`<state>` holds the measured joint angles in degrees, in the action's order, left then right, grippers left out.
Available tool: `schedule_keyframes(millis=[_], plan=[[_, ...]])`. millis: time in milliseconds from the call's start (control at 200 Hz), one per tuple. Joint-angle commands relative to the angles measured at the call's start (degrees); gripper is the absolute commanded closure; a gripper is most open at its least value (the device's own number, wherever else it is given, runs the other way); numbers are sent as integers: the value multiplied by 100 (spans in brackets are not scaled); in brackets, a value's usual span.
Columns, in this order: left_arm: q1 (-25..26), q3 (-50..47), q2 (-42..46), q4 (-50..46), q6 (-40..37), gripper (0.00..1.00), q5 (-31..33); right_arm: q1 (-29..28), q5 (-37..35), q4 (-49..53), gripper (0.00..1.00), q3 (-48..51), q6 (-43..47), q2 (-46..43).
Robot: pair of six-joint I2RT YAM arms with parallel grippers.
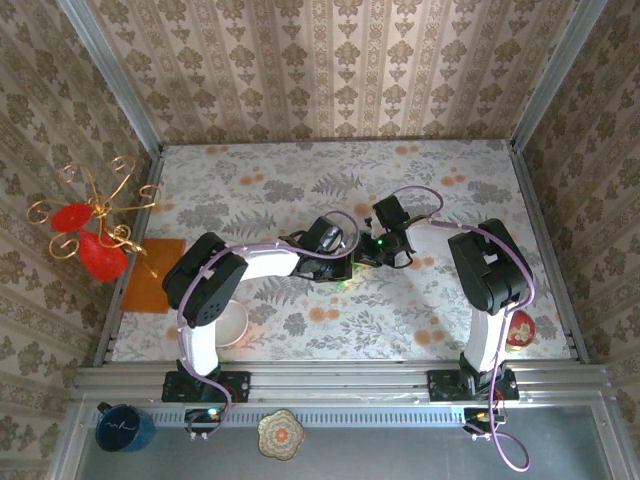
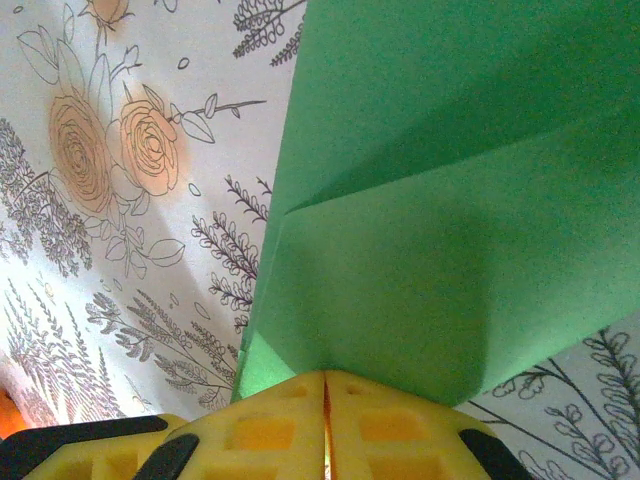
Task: Fold a paper plane with a square sheet of paper (pick it up from the middle)
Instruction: Fold the wing for the fifth time at the center of the table.
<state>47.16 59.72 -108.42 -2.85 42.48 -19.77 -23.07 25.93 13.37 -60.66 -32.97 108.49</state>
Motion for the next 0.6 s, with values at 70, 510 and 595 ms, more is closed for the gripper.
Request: schedule_keyframes(millis=[70, 510, 595], plan=[[-32, -499, 72, -389, 193, 100, -71, 19, -346, 359, 90, 90, 54, 358], [214, -964, 855, -1441, 116, 97, 111, 20, -503, 445, 91, 81, -25, 415], [215, -921, 1017, -1593, 56, 98, 193, 21, -486, 431, 91, 89, -42, 386]])
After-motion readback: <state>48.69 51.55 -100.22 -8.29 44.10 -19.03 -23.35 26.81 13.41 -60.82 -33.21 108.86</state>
